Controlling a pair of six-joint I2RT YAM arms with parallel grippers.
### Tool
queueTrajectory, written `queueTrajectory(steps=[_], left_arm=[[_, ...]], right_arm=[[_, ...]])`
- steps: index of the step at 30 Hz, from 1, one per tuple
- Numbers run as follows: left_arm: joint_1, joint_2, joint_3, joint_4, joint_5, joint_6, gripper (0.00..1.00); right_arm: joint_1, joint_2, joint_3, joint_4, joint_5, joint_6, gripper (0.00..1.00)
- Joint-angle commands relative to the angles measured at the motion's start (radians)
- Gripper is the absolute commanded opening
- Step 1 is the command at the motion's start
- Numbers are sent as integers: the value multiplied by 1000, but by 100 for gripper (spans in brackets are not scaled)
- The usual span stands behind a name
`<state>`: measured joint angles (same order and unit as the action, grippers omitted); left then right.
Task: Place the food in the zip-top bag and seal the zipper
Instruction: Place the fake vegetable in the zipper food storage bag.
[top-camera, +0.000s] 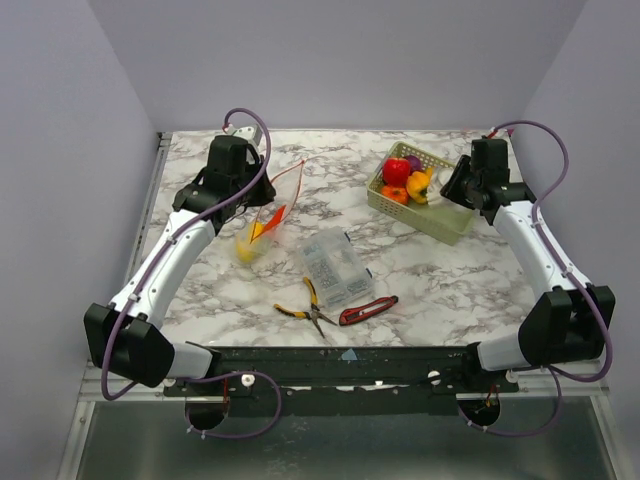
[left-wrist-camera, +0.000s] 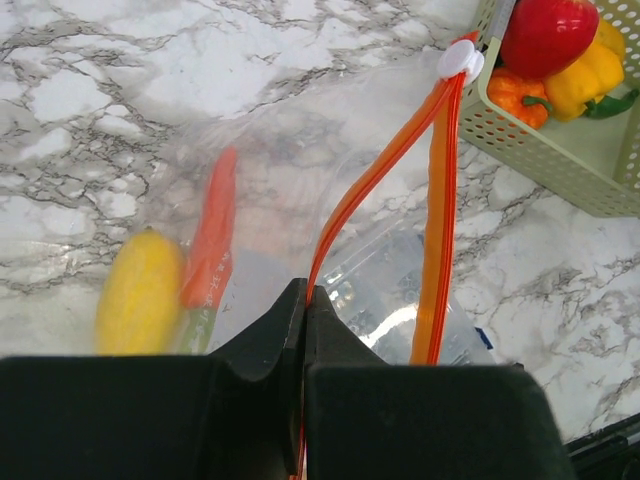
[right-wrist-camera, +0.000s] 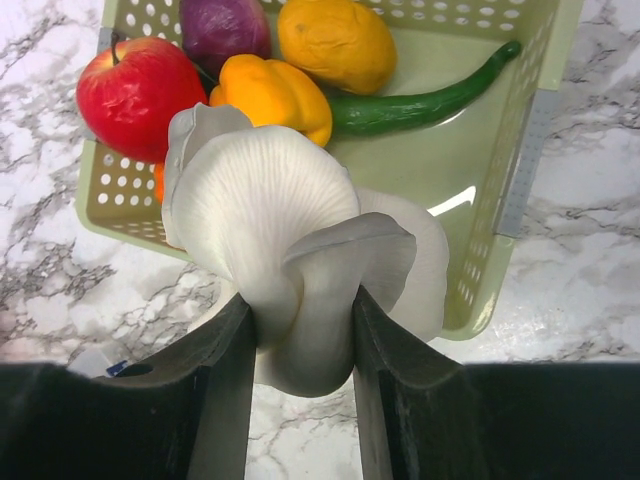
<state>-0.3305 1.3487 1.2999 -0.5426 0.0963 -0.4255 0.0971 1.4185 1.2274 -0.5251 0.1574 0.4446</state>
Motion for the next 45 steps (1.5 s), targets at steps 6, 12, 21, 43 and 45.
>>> queueTrajectory(steps=[6, 12, 21, 43, 45], left_arm=[[-7, -57, -53, -9, -89, 70, 0], [-6, -78, -66, 19, -69, 63, 0], [17, -98, -83, 23, -46, 49, 0], [104, -99, -104, 59, 126, -53, 0], [109, -95, -105, 60, 133, -60, 0]], right_arm=[[9, 9, -7, 69, -227, 88, 0], [161, -86, -73, 242, -312, 189, 0], [493, -109, -176, 843, -448, 381, 0], [776, 276, -258, 1670, 58, 585, 0], [778, 297, -236, 1634, 64, 609, 0]])
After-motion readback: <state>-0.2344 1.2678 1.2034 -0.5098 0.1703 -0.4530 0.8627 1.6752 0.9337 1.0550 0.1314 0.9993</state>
